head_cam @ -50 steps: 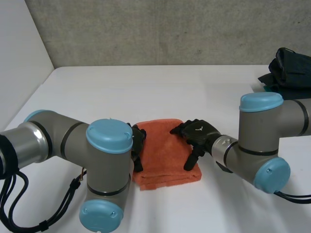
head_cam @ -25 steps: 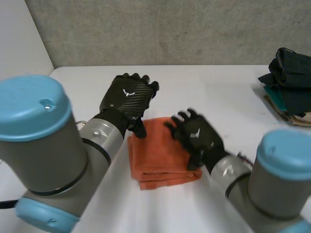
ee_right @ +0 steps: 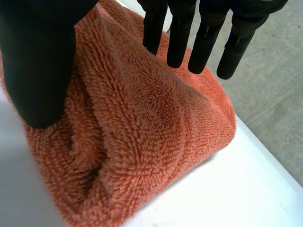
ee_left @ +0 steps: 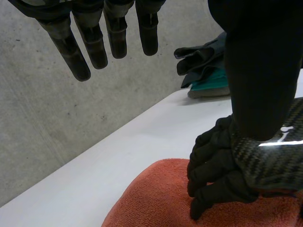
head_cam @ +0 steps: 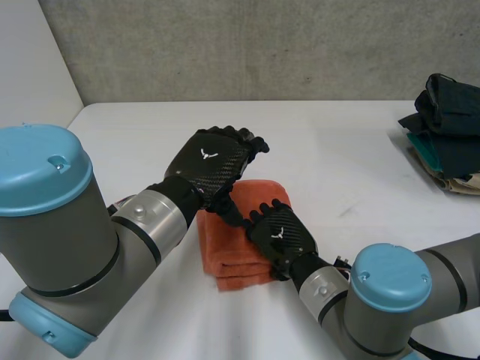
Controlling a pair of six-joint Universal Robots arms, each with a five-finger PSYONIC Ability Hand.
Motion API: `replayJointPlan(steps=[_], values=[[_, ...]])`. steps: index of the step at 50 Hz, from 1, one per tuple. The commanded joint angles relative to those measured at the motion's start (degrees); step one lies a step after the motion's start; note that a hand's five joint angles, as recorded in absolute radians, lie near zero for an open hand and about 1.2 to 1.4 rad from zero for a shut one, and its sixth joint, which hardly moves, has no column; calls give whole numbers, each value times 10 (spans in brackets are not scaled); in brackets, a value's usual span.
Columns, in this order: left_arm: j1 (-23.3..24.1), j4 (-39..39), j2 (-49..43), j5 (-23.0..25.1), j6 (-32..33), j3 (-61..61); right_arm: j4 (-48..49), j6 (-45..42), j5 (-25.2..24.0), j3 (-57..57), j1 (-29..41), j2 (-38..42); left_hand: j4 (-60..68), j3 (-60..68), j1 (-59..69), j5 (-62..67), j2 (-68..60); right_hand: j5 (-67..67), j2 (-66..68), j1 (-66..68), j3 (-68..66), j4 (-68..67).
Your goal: Fold the laundry.
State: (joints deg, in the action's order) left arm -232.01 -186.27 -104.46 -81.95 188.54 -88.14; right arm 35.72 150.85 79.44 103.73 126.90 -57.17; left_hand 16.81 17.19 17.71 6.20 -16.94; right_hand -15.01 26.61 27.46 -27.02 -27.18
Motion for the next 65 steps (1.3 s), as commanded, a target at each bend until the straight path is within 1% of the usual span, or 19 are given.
replayJointPlan(steps=[1,3,6,7,8,10,15,23,28,33,48,57,60,61,64,65], values=[[1,-2,1,0,1,-1,1,1,3,-33,0,25,5,1,-4,11,-3,-93,77,68,-73,-71],[0,-1,1,-1,1,-2,-1,2,4,-38,-1,28,6,3,-3,12,-5,-115,99,90,-95,-93],[1,-1,2,-1,1,-4,-7,2,3,-46,-2,29,6,3,-3,12,-5,-98,82,74,-78,-76],[1,-2,2,0,1,-5,-7,3,3,-46,-2,29,6,3,-3,12,-5,-83,67,59,-63,-61],[1,-2,3,0,1,-5,-12,6,4,-45,-3,23,6,3,-3,12,-5,-23,7,-2,-3,-1],[1,-2,3,0,1,-6,-21,11,5,-43,-3,21,6,3,-3,12,-5,48,-64,-73,68,70],[1,-2,3,1,1,-7,-67,17,-1,-34,-2,8,6,3,-3,12,-5,109,-125,-133,129,130],[0,-2,1,2,1,-7,-75,16,-4,-35,-3,4,6,3,-3,12,-5,107,-123,-132,127,129],[0,-2,0,3,1,-7,-72,17,-4,-44,-3,14,6,3,-3,12,-5,92,-108,-117,112,114],[0,-2,0,3,1,-7,-72,15,-1,-70,-3,39,6,3,-3,12,-5,57,-73,-81,77,79],[1,-2,2,6,2,-10,-73,14,2,-138,-2,72,6,3,-3,12,-5,-5,-11,-19,15,16],[4,-4,9,8,3,-10,-74,16,1,-165,3,86,3,-1,-6,9,-2,-11,-5,-14,10,11],[5,-4,12,14,4,-8,-74,16,0,-172,3,92,3,-1,-6,9,-2,-66,50,41,-46,-44],[5,-4,14,17,4,-8,-74,16,-2,-174,4,94,3,-1,-6,9,-2,-174,158,150,-154,-153],[5,-5,20,25,4,-7,-72,16,-3,-177,4,96,3,-1,-6,9,-2,-390,374,365,-370,-368],[5,-5,21,27,4,-6,-71,16,-2,-179,3,95,3,-1,-6,9,-2,-548,532,524,-528,-527]])
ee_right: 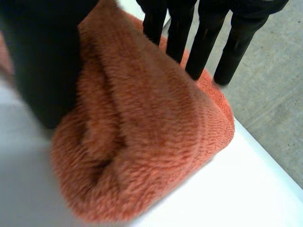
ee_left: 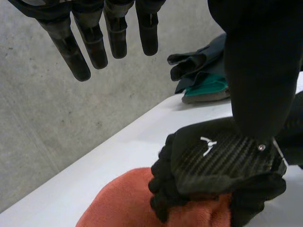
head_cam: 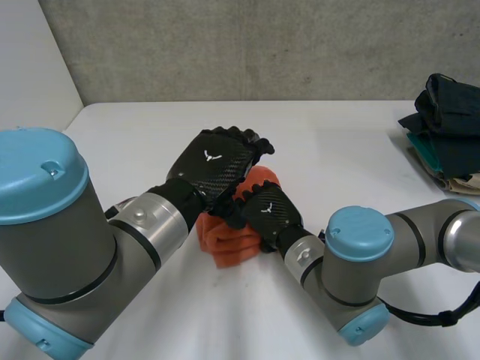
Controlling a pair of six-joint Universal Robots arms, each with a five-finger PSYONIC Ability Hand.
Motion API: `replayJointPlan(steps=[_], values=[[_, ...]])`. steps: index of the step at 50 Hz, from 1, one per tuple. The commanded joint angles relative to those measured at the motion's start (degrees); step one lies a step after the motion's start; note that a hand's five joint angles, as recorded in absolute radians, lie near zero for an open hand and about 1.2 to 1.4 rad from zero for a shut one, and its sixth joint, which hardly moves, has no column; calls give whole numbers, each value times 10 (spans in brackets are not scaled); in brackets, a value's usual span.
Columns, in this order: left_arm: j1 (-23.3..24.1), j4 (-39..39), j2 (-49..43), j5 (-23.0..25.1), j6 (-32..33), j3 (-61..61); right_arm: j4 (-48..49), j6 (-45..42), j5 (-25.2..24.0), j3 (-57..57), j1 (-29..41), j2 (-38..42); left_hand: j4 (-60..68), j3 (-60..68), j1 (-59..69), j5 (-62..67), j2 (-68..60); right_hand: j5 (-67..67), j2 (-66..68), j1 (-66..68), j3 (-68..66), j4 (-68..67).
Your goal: Fold the laundry.
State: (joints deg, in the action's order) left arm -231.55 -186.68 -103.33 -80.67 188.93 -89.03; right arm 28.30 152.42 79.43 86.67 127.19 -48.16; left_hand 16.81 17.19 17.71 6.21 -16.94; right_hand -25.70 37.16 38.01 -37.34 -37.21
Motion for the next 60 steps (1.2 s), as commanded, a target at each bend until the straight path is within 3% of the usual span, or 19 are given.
replayJointPlan(steps=[1,10,21,33,41,46,51,60], values=[[0,-1,10,15,0,5,4,2,-2,-10,0,4,3,-1,-6,9,-2,-443,428,420,-427,-428],[1,-4,25,18,0,30,11,9,2,-69,-15,-25,0,-4,-9,6,2,-443,428,420,-427,-428],[4,-21,54,97,-1,82,19,16,-1,-191,-142,-58,-7,-11,-16,-1,8,-443,428,420,-427,-428],[15,-39,60,104,-2,106,128,167,-8,-326,-332,-54,-7,-11,-16,-1,8,-443,428,420,-427,-428],[24,-39,55,108,-11,92,150,244,-63,-324,-450,3,-7,-11,-16,-1,8,-443,428,420,-427,-428],[29,-39,52,115,-13,81,153,270,-142,-324,-523,82,-7,-11,-16,-1,8,-443,428,420,-427,-428],[30,-39,50,116,-13,75,155,266,-213,-317,-543,147,-7,-11,-16,-1,8,-443,428,420,-427,-428],[30,-39,45,115,-14,69,158,235,-222,-295,-567,171,-5,-9,-14,1,7,-443,428,420,-427,-428]])
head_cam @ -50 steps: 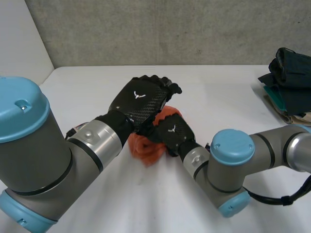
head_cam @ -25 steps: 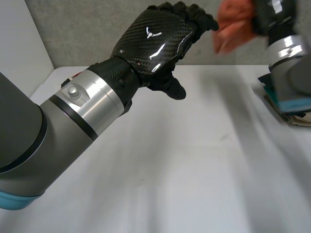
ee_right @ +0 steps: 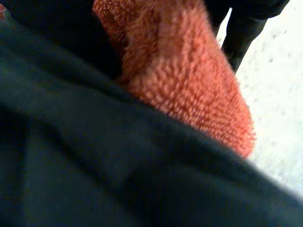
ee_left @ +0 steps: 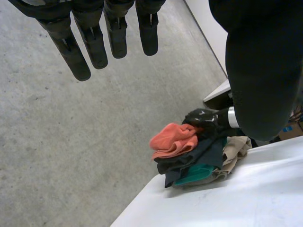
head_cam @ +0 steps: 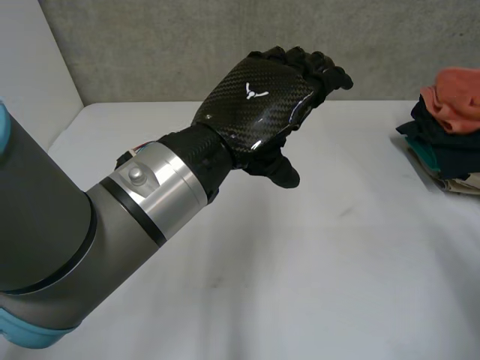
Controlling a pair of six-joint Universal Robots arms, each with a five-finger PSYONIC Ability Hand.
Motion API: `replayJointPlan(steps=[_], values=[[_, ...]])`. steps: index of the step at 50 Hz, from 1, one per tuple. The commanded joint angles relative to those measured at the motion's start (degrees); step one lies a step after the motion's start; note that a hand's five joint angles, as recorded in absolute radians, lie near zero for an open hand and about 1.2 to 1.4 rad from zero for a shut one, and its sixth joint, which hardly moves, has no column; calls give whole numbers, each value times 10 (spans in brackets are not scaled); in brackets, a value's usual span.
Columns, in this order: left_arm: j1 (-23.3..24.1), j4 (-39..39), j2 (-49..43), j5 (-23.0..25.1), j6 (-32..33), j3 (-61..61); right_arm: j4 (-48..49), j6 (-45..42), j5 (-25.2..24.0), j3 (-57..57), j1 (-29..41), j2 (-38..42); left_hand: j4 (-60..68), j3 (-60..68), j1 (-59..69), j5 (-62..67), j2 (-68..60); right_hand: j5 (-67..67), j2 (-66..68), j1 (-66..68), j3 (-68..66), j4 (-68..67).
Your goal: Fold the laundry.
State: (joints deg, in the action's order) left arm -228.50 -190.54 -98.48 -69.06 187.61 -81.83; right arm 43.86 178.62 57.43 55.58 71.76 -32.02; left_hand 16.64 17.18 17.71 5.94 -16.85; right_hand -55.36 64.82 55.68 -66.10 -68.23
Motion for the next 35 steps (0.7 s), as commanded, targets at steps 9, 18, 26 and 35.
replayJointPlan(steps=[9,18,26,35], values=[[0,0,-4,-1,-1,-7,-8,-37,35,42,-19,-58,-4,-9,-14,3,6,26,-21,70,34,55],[-1,0,3,-1,-1,-6,-57,-39,63,96,-18,-132,-5,-11,-16,2,7,554,-548,-457,561,582],[0,1,7,-2,-1,-7,-185,-70,80,148,-29,-232,-5,-11,-16,2,7,554,-548,-457,561,582],[-1,3,13,-5,-3,-7,-323,-238,250,154,-127,-324,-5,-11,-16,2,7,554,-548,-457,561,582]])
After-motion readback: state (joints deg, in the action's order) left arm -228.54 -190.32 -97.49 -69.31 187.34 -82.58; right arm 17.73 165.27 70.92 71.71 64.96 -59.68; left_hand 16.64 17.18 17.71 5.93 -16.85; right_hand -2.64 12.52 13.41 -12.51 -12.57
